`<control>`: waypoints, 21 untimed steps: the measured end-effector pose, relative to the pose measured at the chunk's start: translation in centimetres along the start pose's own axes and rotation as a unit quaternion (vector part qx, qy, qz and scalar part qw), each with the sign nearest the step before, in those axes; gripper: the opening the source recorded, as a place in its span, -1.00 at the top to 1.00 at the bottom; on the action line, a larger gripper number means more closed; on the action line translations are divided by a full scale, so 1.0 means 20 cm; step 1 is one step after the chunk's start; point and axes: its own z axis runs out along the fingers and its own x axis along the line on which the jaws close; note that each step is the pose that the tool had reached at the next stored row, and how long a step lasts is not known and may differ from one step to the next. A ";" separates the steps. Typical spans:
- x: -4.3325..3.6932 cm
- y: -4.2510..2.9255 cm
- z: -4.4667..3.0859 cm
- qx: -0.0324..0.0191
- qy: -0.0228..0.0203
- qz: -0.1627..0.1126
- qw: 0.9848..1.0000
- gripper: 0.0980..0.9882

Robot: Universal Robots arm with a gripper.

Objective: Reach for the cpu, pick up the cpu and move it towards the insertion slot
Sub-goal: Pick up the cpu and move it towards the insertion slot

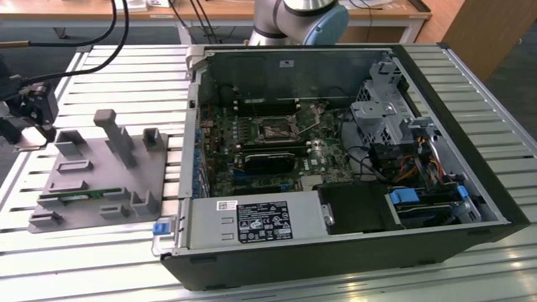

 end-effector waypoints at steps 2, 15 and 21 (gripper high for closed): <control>0.000 0.000 -0.006 0.000 0.000 0.000 1.000 0.01; 0.001 0.002 -0.050 0.000 0.000 0.000 1.000 0.01; 0.001 0.003 -0.074 0.000 0.000 0.000 1.000 0.01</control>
